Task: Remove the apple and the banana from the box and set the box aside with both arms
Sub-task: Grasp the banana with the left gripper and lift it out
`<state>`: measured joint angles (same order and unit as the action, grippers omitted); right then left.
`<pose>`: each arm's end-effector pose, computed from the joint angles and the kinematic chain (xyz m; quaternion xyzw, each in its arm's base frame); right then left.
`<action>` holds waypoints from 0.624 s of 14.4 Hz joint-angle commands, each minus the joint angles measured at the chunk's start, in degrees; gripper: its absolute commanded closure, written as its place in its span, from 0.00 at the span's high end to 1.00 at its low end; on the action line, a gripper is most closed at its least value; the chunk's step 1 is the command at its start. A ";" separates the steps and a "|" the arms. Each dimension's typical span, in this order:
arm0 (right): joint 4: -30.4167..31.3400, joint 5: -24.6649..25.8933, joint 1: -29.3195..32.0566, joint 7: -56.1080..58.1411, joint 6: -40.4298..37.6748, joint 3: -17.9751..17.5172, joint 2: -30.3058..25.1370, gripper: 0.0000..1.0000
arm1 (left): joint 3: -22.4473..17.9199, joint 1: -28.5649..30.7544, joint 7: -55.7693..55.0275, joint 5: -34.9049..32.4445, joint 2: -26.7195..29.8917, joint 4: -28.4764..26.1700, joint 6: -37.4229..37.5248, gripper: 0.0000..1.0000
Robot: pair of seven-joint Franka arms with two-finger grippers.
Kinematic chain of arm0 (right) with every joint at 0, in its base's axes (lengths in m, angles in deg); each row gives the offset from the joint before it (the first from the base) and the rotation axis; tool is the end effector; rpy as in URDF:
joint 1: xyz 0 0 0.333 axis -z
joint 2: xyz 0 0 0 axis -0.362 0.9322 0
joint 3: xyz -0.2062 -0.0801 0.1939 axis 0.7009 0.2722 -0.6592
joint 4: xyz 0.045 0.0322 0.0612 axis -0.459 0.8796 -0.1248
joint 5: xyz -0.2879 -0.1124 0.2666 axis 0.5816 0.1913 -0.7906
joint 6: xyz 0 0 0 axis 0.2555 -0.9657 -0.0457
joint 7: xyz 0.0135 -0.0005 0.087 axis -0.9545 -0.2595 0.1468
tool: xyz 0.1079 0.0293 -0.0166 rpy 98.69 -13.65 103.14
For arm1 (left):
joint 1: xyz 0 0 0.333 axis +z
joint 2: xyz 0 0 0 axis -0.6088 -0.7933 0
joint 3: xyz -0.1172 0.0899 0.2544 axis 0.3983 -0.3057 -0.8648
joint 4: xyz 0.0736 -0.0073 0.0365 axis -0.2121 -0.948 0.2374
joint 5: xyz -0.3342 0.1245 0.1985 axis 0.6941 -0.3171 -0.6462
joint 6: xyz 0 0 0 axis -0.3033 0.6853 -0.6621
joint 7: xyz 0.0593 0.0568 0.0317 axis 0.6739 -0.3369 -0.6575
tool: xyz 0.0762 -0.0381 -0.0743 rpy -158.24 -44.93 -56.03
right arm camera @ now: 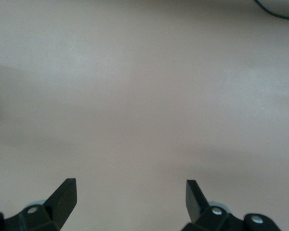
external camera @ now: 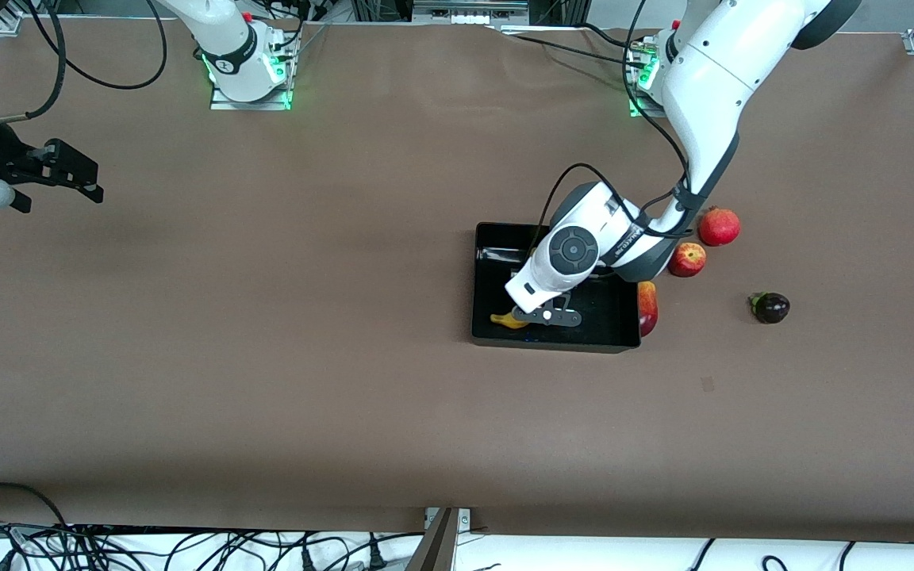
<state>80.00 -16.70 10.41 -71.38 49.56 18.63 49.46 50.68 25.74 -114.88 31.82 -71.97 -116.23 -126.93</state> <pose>0.5790 0.0193 0.5849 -0.9967 -0.0800 -0.0137 0.0041 0.5620 -0.3524 0.1634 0.9950 -0.0315 -0.0941 0.0131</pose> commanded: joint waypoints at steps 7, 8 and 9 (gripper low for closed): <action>-0.84 0.13 0.27 -0.08 -0.36 -0.20 0.18 1.00 | 0.30 6.46 0.05 3.03 8.43 16.08 29.71 0.00; -0.84 0.13 0.27 -0.08 -0.36 -0.20 0.18 1.00 | -0.14 8.75 0.66 2.68 8.35 16.18 30.43 0.00; -0.84 0.13 0.19 -0.08 -0.36 -0.20 0.18 1.00 | -0.75 11.12 2.32 2.24 8.00 16.01 30.35 0.00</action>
<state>79.99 -16.70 10.41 -71.38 49.56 18.63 49.46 50.37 32.33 -114.84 34.20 -62.52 -101.47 -98.11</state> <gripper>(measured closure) 0.000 0.652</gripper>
